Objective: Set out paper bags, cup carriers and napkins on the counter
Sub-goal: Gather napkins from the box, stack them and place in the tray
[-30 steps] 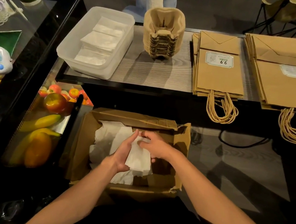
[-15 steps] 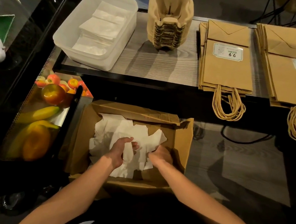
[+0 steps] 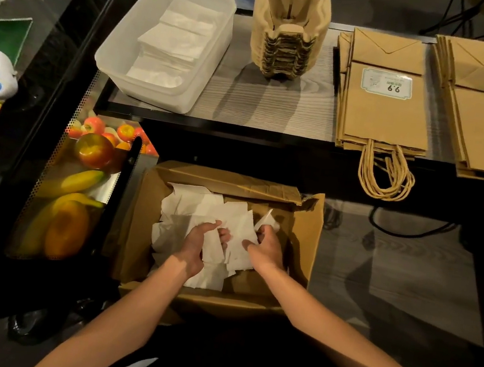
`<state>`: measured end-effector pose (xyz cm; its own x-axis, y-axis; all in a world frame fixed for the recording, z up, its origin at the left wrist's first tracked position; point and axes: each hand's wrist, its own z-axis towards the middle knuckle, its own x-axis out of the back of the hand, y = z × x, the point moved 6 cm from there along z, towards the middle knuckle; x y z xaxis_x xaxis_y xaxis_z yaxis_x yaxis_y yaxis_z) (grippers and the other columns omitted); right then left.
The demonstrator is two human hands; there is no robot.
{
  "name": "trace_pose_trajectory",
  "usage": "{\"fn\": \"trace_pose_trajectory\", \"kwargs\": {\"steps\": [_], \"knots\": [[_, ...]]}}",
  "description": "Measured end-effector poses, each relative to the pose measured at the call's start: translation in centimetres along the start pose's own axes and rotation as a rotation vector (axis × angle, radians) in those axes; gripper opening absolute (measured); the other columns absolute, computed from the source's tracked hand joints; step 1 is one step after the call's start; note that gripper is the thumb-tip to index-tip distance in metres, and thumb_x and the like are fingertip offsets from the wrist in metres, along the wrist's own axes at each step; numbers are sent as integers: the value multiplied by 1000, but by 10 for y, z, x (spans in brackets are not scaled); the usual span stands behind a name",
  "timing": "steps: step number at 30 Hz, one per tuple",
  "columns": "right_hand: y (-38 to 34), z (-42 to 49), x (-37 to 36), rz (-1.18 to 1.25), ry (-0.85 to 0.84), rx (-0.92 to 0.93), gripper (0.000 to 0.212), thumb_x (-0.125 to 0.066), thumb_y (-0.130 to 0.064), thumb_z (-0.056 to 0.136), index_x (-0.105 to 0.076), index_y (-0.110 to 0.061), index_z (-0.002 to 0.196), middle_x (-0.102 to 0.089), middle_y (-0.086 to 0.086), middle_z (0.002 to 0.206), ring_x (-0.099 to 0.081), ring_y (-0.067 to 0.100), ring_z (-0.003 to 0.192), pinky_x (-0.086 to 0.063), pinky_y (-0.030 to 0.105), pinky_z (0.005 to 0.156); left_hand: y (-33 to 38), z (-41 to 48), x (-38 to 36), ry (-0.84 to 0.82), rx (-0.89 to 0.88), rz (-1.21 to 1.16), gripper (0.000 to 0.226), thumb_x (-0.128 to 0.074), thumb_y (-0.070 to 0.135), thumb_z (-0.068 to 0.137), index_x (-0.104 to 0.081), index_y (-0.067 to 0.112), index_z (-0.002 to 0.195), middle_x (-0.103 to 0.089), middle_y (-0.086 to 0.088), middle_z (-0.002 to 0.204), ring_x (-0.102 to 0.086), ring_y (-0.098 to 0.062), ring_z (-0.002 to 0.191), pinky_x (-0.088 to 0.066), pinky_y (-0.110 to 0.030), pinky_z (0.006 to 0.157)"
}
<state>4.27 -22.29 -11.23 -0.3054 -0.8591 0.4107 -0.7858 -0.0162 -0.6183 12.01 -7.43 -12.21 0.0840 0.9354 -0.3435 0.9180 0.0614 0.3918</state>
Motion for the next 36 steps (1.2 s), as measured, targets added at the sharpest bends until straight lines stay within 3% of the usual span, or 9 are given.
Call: {"fn": "trace_pose_trajectory", "kwargs": {"steps": [6,9,16,20,24,27,30,32,36], "knots": [[-6,-2,24,-286,98,135,43,-60,-9,99,-47,-23,138,-61,3,134,-61,26,120,-58,38,91,3,2,2,92,-68,89,25,-65,21,96,-66,12,119,-72,-12,100,-70,-26,97,-54,-42,100],[-5,-3,27,-259,86,121,38,-56,-9,101,-52,-20,137,-62,5,133,-62,27,120,-59,38,90,1,0,-2,94,-60,112,23,-65,21,96,-65,12,118,-73,-11,95,-71,-26,96,-55,-40,96],[-7,-3,36,257,-41,7,33,-61,-14,96,-60,-19,129,-65,0,124,-62,17,103,-50,27,71,-1,-4,-9,43,-33,141,24,-64,24,97,-66,10,116,-70,-9,83,-67,-22,78,-55,-40,86],[-11,-2,35,574,-221,-12,26,-62,-10,94,-65,-9,120,-70,10,119,-64,32,112,-53,37,85,0,-7,-13,28,-74,166,34,-61,42,99,-69,14,117,-74,-14,106,-69,-33,100,-53,-49,98],[-7,-1,27,522,-267,-30,31,-67,-22,94,-63,-17,125,-65,6,128,-63,25,115,-52,43,102,-5,-7,-17,-117,-14,149,59,-56,65,94,-61,24,136,-69,-14,131,-60,-39,126,-49,-54,106],[-2,-4,23,313,-176,-58,49,-72,-42,91,-57,-29,136,-62,-5,130,-58,17,118,-50,45,104,-5,-8,-16,-112,-13,246,53,-70,48,91,-61,21,136,-70,-14,128,-65,-36,121,-53,-52,102],[-9,-8,27,168,-91,45,41,-66,-37,97,-58,-26,135,-62,-8,124,-60,10,106,-55,28,79,-5,-6,-12,5,-29,367,58,-82,30,82,-60,16,134,-74,-11,118,-70,-32,110,-59,-42,83],[-13,-10,31,119,-36,91,30,-61,-32,101,-59,-24,129,-61,-7,120,-56,4,94,-47,19,67,-5,-1,-5,82,-38,340,80,-92,34,65,-56,16,134,-74,-10,118,-70,-33,109,-58,-45,88],[-11,-13,42,185,74,93,33,-57,-36,102,-59,-20,131,-56,2,139,-57,17,116,-52,30,86,-2,2,-5,85,-57,297,53,-80,24,85,-59,12,132,-71,-13,121,-67,-33,111,-56,-36,74]]}}
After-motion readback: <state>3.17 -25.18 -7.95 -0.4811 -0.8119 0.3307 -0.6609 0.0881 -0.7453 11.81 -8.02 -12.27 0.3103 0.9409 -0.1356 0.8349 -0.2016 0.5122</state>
